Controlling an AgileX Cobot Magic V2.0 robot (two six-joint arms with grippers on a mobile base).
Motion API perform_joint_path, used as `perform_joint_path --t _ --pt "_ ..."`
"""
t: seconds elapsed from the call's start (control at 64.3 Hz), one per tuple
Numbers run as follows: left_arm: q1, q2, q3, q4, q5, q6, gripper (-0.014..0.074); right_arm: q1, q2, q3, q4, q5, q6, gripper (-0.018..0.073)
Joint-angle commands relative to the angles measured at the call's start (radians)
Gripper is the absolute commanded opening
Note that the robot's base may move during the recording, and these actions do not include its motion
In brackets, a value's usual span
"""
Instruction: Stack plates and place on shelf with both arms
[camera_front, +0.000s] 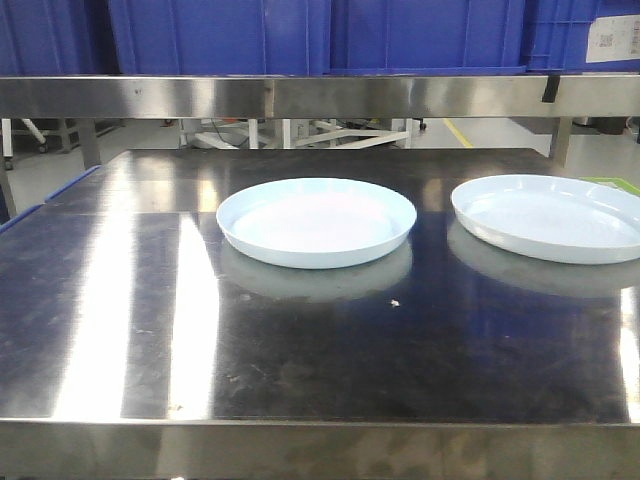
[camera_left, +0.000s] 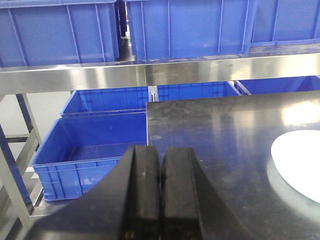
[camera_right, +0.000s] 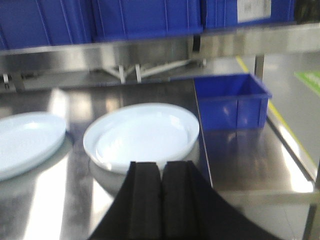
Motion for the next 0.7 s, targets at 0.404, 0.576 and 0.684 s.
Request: perform_joint_path --t 0.404,0.576,0.684 --pt "0.004 0.001 -0.028 -0.011 -0.083 -0.003 0.0082 -0.004 0.231 -0.187 -0.010 -0.078 -0.035 0.0057" --pt "0.004 0.001 -0.028 -0.011 -0.083 -0.003 0.0082 -0.004 0.329 -0.235 -0.010 -0.185 -0.035 0.0057" --pt "0.004 0.001 -0.028 -0.011 -0.083 -0.003 0.0082 -0.004 0.383 -0.257 -0.010 -0.172 -0.035 0.0057"
